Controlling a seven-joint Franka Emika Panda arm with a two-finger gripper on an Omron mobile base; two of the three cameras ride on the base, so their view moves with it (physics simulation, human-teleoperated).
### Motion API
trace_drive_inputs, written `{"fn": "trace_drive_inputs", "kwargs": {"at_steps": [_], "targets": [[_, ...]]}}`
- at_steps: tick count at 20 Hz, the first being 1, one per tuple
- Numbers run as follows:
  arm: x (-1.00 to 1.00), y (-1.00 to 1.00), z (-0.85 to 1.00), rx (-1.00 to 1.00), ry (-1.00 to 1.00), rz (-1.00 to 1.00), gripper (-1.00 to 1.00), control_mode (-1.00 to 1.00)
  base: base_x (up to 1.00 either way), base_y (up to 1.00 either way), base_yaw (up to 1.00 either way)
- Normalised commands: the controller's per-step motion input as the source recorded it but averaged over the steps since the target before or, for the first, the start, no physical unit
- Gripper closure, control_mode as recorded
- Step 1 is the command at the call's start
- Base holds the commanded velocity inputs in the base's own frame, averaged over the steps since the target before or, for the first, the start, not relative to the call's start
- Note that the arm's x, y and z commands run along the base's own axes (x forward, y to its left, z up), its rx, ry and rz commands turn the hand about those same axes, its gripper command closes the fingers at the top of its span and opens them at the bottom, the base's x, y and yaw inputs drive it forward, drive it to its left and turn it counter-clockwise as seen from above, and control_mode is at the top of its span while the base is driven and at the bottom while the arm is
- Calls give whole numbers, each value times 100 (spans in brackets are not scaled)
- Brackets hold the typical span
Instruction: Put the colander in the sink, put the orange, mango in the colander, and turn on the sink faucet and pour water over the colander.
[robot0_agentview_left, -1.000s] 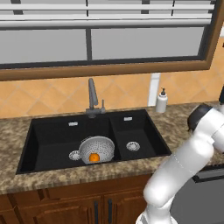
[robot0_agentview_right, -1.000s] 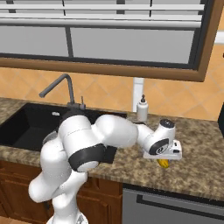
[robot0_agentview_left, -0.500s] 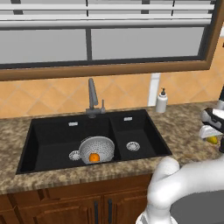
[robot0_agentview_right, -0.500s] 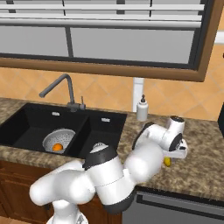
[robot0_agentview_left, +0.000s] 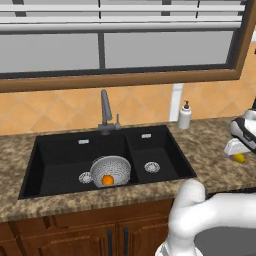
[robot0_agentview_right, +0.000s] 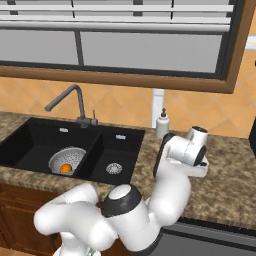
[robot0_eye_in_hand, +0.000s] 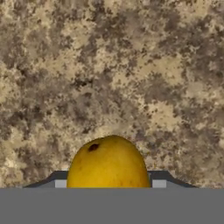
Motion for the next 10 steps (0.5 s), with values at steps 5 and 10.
{"fn": "trace_drive_inputs", "kwargs": {"at_steps": [5,10], "targets": [[-13,98,1,0,-27,11,100,-100,0,0,0],[-4,95,13,0,-29,18,100,-100,0,0,0]]}}
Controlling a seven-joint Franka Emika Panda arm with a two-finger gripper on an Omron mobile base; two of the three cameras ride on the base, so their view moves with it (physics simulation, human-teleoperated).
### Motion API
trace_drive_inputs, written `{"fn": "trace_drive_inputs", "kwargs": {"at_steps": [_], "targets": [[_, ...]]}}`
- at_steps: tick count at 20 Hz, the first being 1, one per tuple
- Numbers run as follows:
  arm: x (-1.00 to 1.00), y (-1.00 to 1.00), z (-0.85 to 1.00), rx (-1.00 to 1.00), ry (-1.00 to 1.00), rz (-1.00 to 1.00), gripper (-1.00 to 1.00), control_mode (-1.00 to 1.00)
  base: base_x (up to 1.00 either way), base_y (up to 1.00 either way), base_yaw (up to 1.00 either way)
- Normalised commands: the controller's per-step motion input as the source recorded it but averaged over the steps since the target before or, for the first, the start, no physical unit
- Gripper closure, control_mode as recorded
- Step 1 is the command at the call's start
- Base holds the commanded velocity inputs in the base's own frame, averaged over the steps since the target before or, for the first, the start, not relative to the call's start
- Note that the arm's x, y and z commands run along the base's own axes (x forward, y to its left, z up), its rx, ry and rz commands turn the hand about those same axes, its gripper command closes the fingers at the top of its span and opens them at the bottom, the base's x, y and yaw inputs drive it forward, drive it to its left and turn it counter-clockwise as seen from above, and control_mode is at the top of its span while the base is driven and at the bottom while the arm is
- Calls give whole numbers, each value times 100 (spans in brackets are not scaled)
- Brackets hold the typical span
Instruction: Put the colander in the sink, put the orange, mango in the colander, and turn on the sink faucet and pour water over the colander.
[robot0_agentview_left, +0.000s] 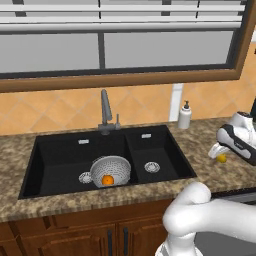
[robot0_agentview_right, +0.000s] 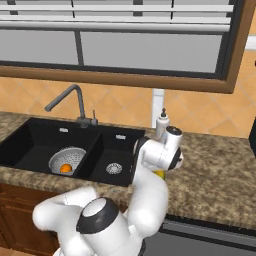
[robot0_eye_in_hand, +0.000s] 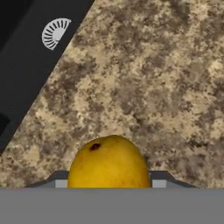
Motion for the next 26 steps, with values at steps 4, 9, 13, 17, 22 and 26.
{"fn": "trace_drive_inputs", "kwargs": {"at_steps": [4,9,13,17,22,26], "targets": [[0,78,39,15,9,23,100,-100,0,0,0],[0,83,38,8,0,22,100,-100,0,0,0],[0,82,37,8,0,20,100,-100,0,0,0],[0,97,11,1,0,19,100,-100,0,0,0],[6,95,13,3,0,17,100,-100,0,0,0],[7,90,15,1,-5,22,100,-100,0,0,0]]}}
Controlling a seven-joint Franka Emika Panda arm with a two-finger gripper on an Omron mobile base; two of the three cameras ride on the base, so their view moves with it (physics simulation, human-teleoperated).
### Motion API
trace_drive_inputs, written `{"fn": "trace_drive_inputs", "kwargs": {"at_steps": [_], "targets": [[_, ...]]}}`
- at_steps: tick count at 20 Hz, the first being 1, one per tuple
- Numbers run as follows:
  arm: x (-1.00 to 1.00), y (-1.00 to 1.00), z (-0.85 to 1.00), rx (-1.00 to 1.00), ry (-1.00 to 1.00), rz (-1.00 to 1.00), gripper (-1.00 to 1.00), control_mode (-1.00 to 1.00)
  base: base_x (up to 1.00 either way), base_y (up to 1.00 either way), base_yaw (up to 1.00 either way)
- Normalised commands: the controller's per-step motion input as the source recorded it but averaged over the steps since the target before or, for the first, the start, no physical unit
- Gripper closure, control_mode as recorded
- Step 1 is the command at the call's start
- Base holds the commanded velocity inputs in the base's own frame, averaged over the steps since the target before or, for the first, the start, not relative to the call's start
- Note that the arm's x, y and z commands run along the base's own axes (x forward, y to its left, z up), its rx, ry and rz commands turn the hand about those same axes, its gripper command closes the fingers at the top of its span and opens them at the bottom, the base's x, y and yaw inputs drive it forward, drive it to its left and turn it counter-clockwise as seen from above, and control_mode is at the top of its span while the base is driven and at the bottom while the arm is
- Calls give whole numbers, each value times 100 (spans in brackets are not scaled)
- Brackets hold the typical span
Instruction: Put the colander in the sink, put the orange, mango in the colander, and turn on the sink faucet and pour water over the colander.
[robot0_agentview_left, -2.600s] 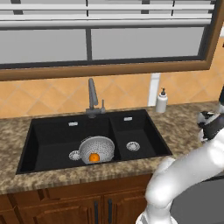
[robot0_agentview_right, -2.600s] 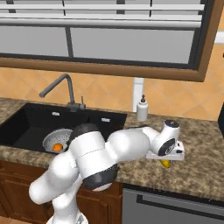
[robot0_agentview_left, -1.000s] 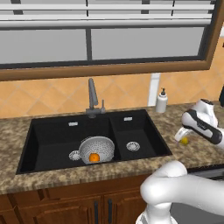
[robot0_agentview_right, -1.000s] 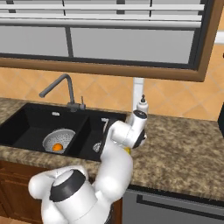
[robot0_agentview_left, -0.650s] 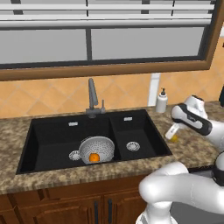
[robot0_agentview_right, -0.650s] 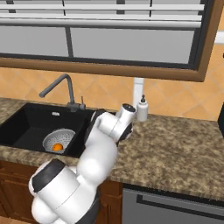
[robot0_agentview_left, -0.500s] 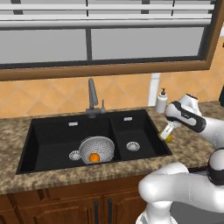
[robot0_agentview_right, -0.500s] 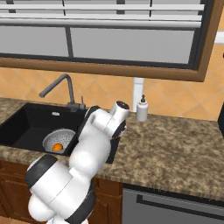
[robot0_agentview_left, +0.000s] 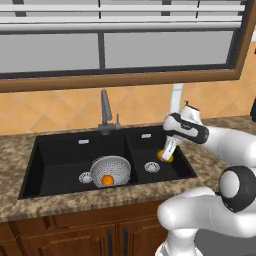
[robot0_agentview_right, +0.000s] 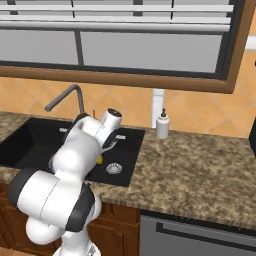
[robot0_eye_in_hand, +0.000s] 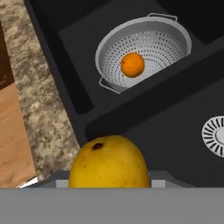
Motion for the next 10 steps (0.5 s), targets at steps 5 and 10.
{"fn": "trace_drive_inputs", "kwargs": {"at_steps": [5,10], "targets": [[14,86,3,0,-12,11,100,-100,0,0,0],[8,60,0,11,-8,6,100,-100,0,0,0]]}}
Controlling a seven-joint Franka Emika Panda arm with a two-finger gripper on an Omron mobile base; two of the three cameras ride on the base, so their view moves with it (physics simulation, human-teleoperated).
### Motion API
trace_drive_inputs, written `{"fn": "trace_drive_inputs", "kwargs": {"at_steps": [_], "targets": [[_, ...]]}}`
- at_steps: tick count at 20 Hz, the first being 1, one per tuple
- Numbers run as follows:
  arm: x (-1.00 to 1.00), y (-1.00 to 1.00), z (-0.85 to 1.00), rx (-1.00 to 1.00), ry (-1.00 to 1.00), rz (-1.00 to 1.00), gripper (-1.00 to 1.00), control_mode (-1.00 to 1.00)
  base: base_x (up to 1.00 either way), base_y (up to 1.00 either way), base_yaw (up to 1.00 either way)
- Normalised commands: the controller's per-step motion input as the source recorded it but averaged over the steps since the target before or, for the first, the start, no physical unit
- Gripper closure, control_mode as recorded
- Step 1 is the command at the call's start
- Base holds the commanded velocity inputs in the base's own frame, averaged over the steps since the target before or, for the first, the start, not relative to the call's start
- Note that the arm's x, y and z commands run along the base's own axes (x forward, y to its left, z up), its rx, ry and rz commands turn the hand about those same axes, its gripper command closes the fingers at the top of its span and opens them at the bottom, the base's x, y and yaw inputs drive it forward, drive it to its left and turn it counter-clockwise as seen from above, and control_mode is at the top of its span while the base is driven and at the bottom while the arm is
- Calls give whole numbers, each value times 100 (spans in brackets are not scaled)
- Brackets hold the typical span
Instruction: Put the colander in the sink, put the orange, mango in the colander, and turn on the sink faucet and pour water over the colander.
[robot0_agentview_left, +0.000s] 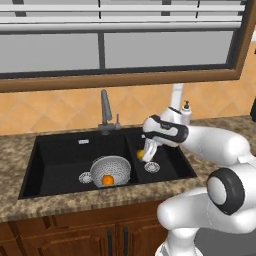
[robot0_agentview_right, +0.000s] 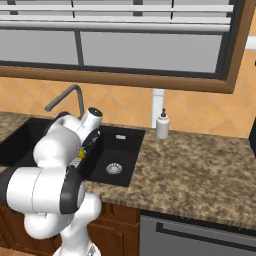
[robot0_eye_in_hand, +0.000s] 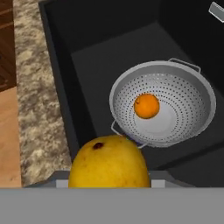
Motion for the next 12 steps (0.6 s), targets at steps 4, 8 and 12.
{"fn": "trace_drive_inputs", "kwargs": {"at_steps": [4,8,12], "targets": [[6,53,11,24,-2,2,100,-100,0,0,0],[1,61,2,10,-7,0,100,-100,0,0,0],[-1,70,0,0,-3,0,100,-100,0,0,0]]}}
